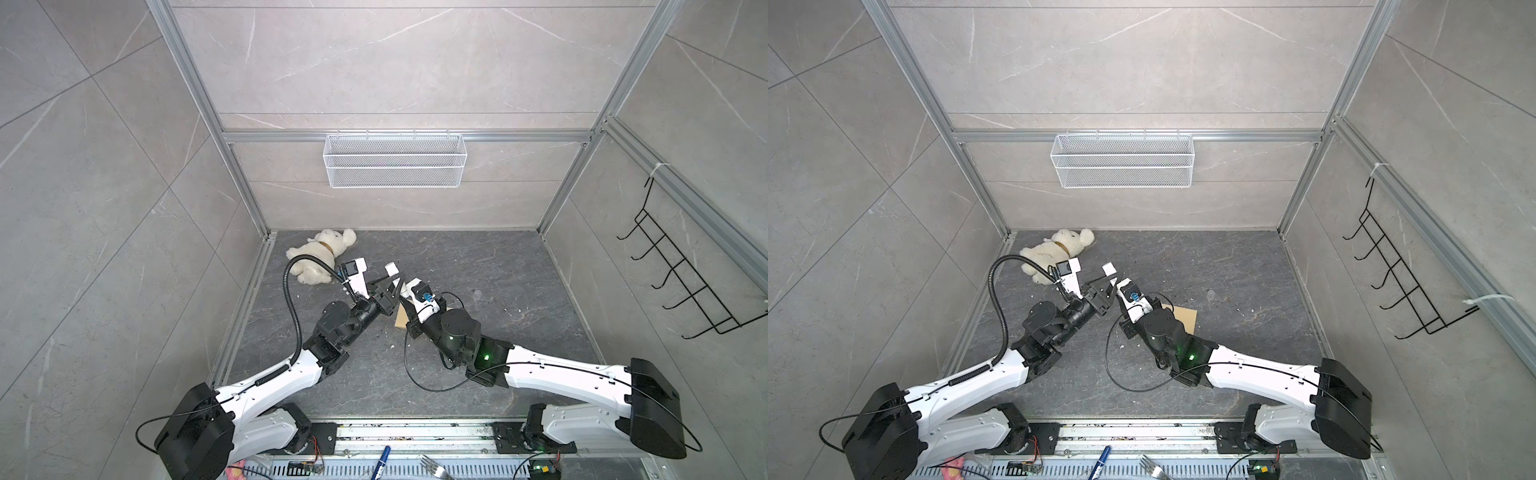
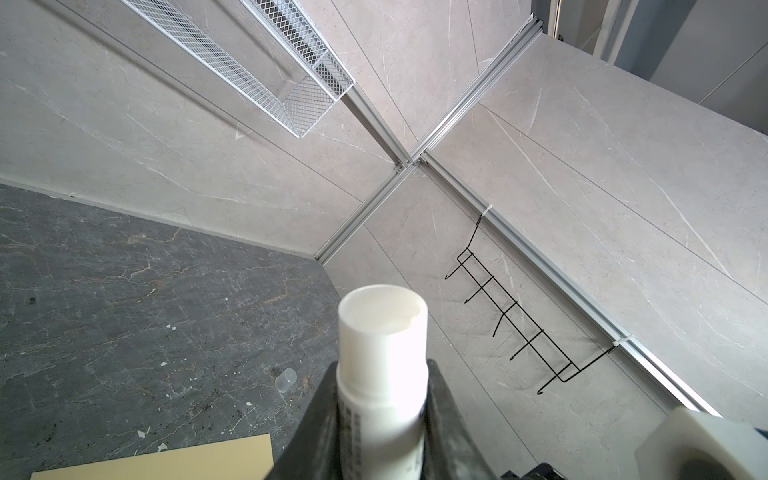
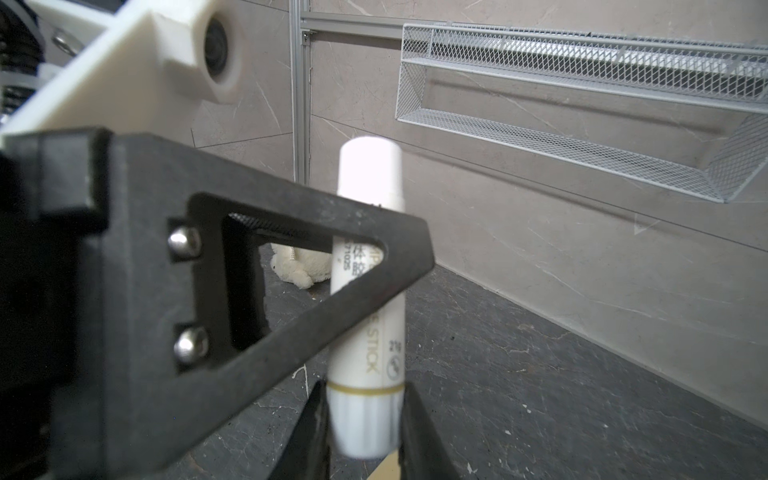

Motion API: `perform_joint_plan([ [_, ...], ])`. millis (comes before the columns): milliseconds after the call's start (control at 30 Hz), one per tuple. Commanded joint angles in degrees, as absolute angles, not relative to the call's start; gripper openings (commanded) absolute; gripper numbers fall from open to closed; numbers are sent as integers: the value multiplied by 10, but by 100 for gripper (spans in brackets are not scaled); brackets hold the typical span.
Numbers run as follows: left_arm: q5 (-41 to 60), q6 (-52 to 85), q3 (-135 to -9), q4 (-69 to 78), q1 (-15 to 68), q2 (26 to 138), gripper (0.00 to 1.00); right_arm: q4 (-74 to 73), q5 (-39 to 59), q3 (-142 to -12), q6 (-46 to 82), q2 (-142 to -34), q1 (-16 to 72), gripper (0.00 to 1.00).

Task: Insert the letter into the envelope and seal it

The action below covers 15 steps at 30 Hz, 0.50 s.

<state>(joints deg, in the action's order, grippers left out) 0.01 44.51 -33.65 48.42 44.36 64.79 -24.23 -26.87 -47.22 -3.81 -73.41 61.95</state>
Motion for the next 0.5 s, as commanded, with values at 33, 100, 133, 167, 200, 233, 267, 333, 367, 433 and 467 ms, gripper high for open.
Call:
perform_joint_plan([
  [33, 19, 422, -347, 540, 445, 635, 0, -232, -175, -474, 24, -694, 578, 0],
  [100, 31, 413, -342, 557, 445, 636, 0, -223, -64, -465, 84, -671, 522, 0],
  [133, 41, 408, -341, 568, 445, 636, 0, -227, 7, -459, 119, -662, 486, 0],
  [167, 52, 402, -339, 581, 445, 637, 0, -233, 79, -456, 152, -659, 453, 0],
  [200, 61, 398, -338, 591, 445, 638, 0, -238, 146, -457, 178, -660, 429, 0],
  [233, 74, 394, -337, 603, 445, 638, 0, -244, 200, -460, 203, -663, 404, 0],
  [267, 85, 391, -337, 613, 445, 640, 0, -258, 255, -461, 226, -669, 381, 0],
  [333, 104, 387, -338, 628, 445, 642, 0, -296, 334, -461, 276, -685, 348, 0],
  [367, 113, 385, -339, 633, 445, 643, 0, -328, 372, -460, 304, -695, 332, 0],
  [433, 123, 383, -338, 639, 445, 643, 0, -394, 417, -454, 362, -714, 310, 0],
  [467, 129, 382, -339, 643, 446, 643, 0, -429, 434, -450, 387, -722, 301, 0],
])
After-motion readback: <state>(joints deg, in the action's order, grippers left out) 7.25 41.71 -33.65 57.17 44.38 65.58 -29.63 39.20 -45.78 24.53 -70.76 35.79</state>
